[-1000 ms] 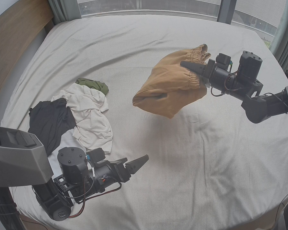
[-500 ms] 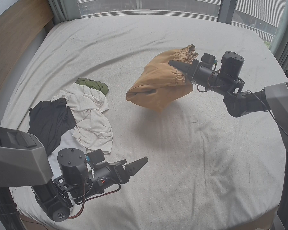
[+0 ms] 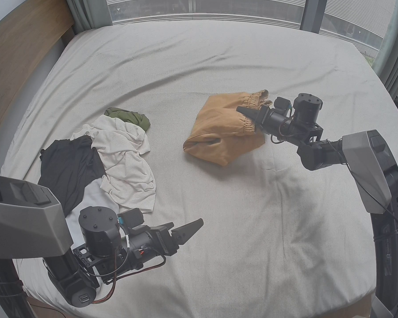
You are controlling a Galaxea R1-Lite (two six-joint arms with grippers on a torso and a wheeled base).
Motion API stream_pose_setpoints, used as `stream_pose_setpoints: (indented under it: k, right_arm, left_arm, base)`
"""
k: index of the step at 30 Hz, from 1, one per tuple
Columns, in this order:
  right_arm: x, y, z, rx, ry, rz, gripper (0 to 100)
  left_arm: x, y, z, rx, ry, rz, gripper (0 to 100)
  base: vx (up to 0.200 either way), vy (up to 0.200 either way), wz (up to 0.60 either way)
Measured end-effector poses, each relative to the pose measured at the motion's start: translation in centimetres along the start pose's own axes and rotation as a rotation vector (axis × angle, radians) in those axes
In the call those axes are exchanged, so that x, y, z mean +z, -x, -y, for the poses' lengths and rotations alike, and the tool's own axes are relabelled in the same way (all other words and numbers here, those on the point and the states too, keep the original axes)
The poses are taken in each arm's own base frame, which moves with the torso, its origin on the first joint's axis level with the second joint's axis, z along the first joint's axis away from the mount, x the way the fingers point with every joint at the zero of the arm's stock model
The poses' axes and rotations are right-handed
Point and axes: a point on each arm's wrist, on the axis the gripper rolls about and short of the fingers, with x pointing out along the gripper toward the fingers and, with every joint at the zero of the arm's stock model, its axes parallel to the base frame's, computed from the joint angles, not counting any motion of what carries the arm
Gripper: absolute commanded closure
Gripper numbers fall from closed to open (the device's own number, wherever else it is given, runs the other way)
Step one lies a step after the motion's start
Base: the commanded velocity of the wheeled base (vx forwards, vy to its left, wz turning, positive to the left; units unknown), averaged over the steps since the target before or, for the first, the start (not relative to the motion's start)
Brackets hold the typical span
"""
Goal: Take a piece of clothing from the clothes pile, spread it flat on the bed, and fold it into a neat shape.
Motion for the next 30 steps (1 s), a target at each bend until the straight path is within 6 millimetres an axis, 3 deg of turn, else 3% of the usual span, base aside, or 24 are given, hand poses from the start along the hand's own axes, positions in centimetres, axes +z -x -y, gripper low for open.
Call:
stream_pose_setpoints:
  k: [10,11,20,30]
  right_arm:
    - [-2.5,1.1,2.6,-0.070,-0.008,-0.056,100]
    - [-2.7,1.1,2.7,-0.072,-0.006,-0.059,0]
    - [-3.9,2.1,3.0,-0.151,0.013,-0.051,0]
    - [-5.0,6.7,1.5,-0.229,0.025,-0.111,0]
  left_arm:
    - [0.0,0.0,0.0,0.000,0.000,0.000,0]
    - [0.0,0.0,0.0,0.000,0.000,0.000,0]
    - [0.1,0.0,0.0,0.000,0.001,0.003,0]
    - [0.3,0.0,-0.2,0.003,0.003,0.011,0]
  base:
    - [0.000,0.000,0.00]
    - [0.000,0.000,0.00]
    - [0.000,0.000,0.00]
    - [0.000,0.000,0.00]
